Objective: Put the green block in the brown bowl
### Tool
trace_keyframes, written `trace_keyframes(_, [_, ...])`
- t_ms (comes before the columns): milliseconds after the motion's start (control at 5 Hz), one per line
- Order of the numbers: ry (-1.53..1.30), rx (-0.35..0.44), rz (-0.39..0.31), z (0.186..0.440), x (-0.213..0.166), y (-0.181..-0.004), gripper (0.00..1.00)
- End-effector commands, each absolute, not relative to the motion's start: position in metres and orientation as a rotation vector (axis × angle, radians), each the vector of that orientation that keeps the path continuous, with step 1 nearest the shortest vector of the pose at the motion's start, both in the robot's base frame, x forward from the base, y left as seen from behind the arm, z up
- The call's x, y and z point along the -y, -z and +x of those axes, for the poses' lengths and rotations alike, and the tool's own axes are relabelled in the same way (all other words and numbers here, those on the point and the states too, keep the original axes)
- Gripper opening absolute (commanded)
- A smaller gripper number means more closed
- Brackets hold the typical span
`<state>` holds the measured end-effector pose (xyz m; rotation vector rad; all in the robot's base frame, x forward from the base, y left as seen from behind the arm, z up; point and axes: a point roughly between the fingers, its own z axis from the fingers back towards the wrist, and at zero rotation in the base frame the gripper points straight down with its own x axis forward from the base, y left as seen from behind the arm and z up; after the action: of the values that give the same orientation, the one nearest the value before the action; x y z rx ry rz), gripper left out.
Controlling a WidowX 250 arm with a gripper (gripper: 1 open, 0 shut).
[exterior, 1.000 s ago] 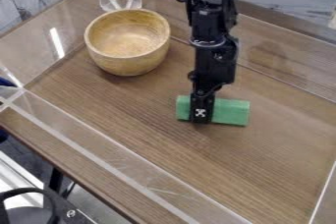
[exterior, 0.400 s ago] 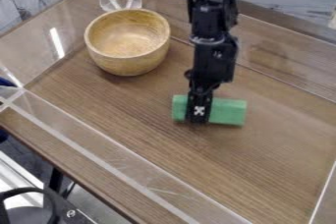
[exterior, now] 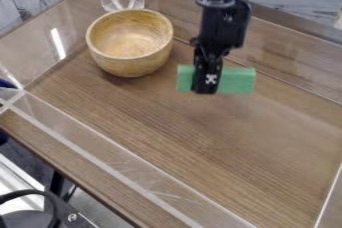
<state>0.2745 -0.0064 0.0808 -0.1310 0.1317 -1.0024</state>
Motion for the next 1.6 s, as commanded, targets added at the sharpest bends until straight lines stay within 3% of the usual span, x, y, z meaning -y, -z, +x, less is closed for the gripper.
trace_keyframes(0, [1.01, -0.049, -0.057, 0.282, -0.003, -0.109, 0.0])
trace_keyframes(400, [0.822, -0.003, -0.02, 0.271, -0.025, -0.126, 0.0])
trace_keyframes(800, [0.625, -0.061, -0.013, 0.263, -0.105, -0.133, 0.0])
trace_keyframes(1000, [0.575, -0.063, -0.055, 0.265, -0.147, -0.131, 0.0])
trace_keyframes(1200, [0.587, -0.066, -0.089, 0.276, -0.161, -0.125, 0.0])
trace_keyframes(1400, [0.592, -0.087, -0.062, 0.282, -0.159, -0.119, 0.0])
